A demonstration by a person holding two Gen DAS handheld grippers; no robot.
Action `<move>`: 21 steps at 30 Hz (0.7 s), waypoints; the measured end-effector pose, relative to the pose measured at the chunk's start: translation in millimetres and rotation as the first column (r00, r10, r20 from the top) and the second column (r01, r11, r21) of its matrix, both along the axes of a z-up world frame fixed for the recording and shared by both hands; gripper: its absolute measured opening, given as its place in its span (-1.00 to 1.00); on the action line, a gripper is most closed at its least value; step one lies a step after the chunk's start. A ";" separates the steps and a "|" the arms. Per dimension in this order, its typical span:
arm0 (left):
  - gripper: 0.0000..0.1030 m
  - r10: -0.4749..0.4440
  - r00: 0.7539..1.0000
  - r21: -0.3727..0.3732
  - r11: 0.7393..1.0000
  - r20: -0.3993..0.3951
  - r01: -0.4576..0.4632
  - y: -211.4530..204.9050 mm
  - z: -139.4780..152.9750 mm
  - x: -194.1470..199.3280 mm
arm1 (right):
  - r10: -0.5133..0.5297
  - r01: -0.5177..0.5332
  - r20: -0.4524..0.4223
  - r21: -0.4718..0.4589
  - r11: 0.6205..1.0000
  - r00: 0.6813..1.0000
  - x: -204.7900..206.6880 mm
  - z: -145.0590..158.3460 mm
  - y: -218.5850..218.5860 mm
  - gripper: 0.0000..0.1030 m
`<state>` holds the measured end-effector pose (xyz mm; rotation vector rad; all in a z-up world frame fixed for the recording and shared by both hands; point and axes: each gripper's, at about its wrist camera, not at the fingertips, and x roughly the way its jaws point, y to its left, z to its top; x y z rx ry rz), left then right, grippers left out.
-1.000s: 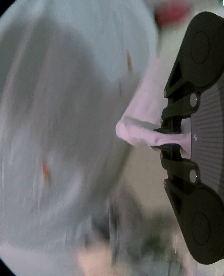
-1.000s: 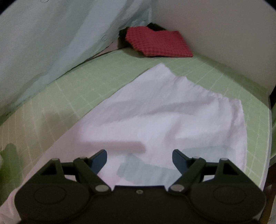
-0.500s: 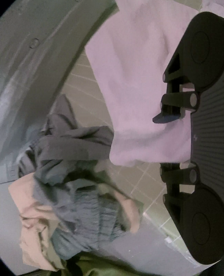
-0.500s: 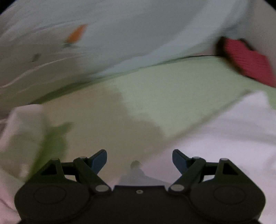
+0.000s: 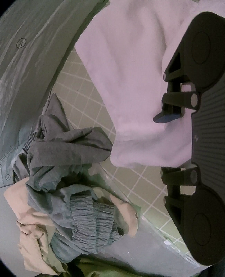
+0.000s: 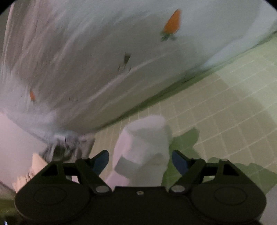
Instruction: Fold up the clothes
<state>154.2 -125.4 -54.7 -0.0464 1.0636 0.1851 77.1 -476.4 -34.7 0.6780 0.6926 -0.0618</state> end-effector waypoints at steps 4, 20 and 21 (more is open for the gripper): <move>-0.09 0.009 1.000 -0.033 0.999 0.017 -0.008 5.8 4.0 -2.3 | 0.083 -0.082 0.007 -0.025 0.996 0.997 4.7 3.9 8.5 -0.78; 0.38 -0.063 0.988 -0.168 0.982 0.142 0.086 -0.6 19.6 -14.4 | -0.373 0.469 0.293 -0.652 0.595 0.880 -65.4 151.1 -130.9 -0.30; 0.38 -0.073 0.986 -0.156 0.983 0.149 0.097 -1.4 21.2 -15.6 | -0.422 0.448 0.220 -0.684 0.576 0.879 -65.6 136.7 -137.6 -0.26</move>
